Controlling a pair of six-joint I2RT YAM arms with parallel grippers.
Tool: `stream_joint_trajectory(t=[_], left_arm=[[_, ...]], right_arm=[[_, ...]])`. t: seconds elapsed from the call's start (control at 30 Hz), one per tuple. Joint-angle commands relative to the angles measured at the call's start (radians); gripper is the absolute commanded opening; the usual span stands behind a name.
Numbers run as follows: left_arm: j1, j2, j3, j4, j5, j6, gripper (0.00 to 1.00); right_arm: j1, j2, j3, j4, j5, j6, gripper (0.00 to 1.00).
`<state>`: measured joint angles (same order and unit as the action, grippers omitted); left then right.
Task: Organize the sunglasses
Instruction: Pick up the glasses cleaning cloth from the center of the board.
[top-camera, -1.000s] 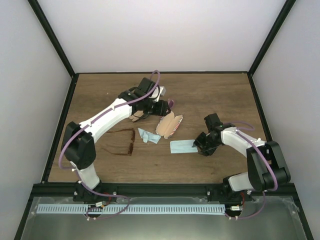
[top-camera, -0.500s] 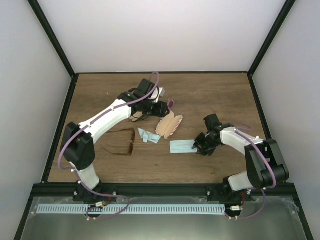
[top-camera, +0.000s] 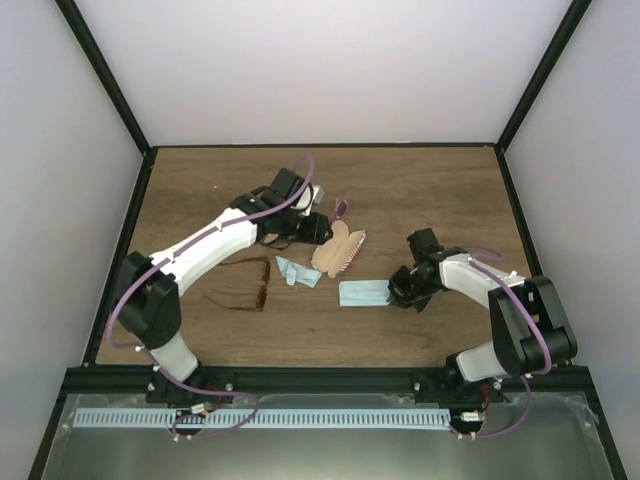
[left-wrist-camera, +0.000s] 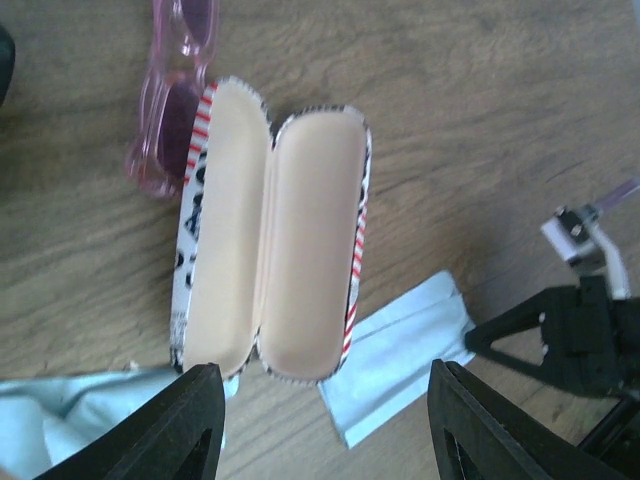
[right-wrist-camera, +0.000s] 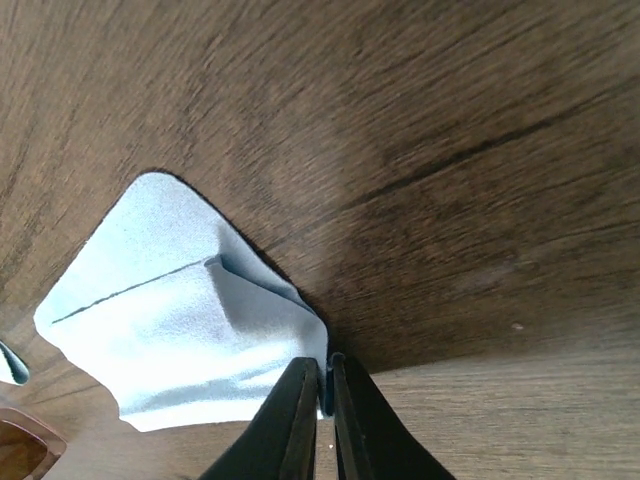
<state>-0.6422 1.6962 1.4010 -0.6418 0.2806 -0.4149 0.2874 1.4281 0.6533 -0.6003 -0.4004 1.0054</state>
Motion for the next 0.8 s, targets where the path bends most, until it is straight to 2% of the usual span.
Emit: stream_joint_trajectory(t=[0.0, 0.1, 0.23, 0.3, 0.37, 0.57, 0.77], left_arm=[[-0.031, -0.067, -0.079, -0.024, -0.032, 0.026, 0.58], [-0.079, -0.093, -0.132, -0.060, -0.051, 0.048, 0.65], [-0.145, -0.080, -0.136, -0.120, -0.051, 0.028, 0.90], [-0.172, -0.069, -0.115, -0.124, -0.045, -0.015, 0.95], [-0.191, -0.051, -0.085, -0.139, -0.074, -0.081, 0.95], [-0.206, 0.007, -0.037, -0.186, -0.120, -0.303, 0.80], [-0.247, 0.010, -0.087, -0.152, -0.158, -0.504, 0.73]], right_arm=[[-0.006, -0.005, 0.017, -0.005, -0.004, -0.002, 0.04], [-0.006, -0.009, 0.023, -0.004, -0.018, -0.002, 0.01], [-0.007, -0.008, 0.025, 0.008, -0.035, -0.002, 0.01], [-0.008, -0.005, 0.022, 0.019, -0.042, 0.000, 0.01], [-0.008, 0.001, 0.022, 0.021, -0.044, 0.001, 0.01], [-0.010, -0.020, 0.017, 0.014, -0.046, 0.001, 0.01], [-0.012, -0.045, -0.023, 0.047, -0.093, 0.049, 0.01]])
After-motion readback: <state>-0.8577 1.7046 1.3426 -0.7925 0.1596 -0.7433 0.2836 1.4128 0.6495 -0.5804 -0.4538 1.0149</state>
